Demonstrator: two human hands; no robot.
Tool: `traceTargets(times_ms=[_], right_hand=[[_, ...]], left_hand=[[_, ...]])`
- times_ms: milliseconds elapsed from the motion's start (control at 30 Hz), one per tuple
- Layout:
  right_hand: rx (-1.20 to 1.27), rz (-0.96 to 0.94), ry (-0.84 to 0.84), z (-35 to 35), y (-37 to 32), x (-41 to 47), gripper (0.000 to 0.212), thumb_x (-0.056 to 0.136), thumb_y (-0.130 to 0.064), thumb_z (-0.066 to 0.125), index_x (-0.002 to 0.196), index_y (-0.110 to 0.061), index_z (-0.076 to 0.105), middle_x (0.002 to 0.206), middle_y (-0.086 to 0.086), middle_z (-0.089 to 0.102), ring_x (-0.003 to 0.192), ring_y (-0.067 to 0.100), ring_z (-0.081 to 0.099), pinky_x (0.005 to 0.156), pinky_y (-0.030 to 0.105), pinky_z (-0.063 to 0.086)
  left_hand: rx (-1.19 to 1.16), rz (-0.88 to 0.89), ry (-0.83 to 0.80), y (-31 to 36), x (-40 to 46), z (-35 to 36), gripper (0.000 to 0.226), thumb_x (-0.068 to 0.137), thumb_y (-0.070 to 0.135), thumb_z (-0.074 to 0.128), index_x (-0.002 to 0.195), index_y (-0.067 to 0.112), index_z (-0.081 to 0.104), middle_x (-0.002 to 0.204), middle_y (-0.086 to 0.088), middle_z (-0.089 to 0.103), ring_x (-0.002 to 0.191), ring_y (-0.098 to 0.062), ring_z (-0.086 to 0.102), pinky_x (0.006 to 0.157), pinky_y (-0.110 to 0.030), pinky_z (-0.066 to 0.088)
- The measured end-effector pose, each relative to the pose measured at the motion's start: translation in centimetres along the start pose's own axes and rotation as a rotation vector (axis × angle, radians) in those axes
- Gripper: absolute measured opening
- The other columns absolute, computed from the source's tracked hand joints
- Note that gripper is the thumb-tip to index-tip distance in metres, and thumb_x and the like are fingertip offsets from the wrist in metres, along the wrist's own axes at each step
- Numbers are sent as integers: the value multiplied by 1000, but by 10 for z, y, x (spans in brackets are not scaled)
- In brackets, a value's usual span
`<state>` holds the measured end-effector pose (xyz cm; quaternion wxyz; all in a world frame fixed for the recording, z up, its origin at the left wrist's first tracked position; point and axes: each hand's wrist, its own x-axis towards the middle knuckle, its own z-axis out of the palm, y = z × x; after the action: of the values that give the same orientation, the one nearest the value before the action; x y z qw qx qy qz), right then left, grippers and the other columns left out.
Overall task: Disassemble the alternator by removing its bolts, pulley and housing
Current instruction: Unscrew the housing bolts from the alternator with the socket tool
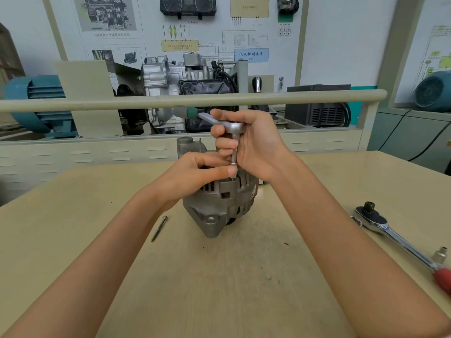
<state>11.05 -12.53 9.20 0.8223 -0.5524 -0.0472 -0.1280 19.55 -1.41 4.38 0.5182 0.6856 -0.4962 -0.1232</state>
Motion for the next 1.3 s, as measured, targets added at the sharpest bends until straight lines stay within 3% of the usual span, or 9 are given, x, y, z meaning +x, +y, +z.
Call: traceTargets(times_ms=[100,200,333,500,767,933,1067,1167,1300], right_hand=[[-49,-29,90,6,2,1,22,93,-12,36,86,-12,57,61,-1,47,44,8,34,47,20,26],[-137,-188,424,23,15,4,22,96,-10,35,90,-16,55,65,-2,48,50,8,40,46,19,31],[-238,-405,656,35,27,3,14,101,-13,31,94,-21,41,82,-4,46,67,5,44,58,19,36],[-46,-246,569,24,15,3,14,99,-11,35,101,-17,47,74,-2,44,61,8,42,54,20,32],[-48,-46,56,7,4,-1,24,92,-15,38,86,-9,61,57,-2,44,39,7,29,43,19,24],[-67,-205,403,24,14,1,25,95,-7,36,83,-14,57,59,0,48,42,7,39,35,16,31],[-128,-313,617,33,22,3,24,99,-11,31,82,-26,39,80,-3,46,64,7,45,51,16,36],[-117,-328,656,31,22,4,24,100,-13,31,82,-27,36,85,-4,42,73,10,47,56,20,31],[-75,-219,498,24,16,2,19,97,-11,36,89,-20,50,73,-1,47,56,9,42,51,21,32]], left_hand=[[-23,28,20,-3,0,1,15,75,31,69,86,27,78,94,12,74,89,1,68,72,-6,47],[-9,90,64,-2,0,5,14,76,26,71,72,38,77,88,19,73,84,6,66,71,-5,46],[51,91,86,-6,0,6,61,87,-6,57,47,39,69,56,23,65,53,12,58,51,-1,40],[19,82,52,-3,1,5,11,76,29,71,84,35,76,93,18,73,88,4,66,73,-8,49],[-3,23,61,-6,1,3,12,83,20,69,92,22,77,99,17,72,94,2,66,78,-7,48],[1,64,143,-7,2,6,10,72,25,75,77,34,77,94,23,69,92,6,63,79,-8,49],[99,99,171,-8,4,6,39,76,14,67,53,45,70,75,31,64,77,14,57,65,-2,42],[105,97,183,-9,5,8,34,75,16,66,54,42,71,80,23,64,76,14,57,65,-2,42],[76,68,176,-10,5,8,14,80,22,71,73,33,74,96,12,63,83,8,61,72,-6,45]])
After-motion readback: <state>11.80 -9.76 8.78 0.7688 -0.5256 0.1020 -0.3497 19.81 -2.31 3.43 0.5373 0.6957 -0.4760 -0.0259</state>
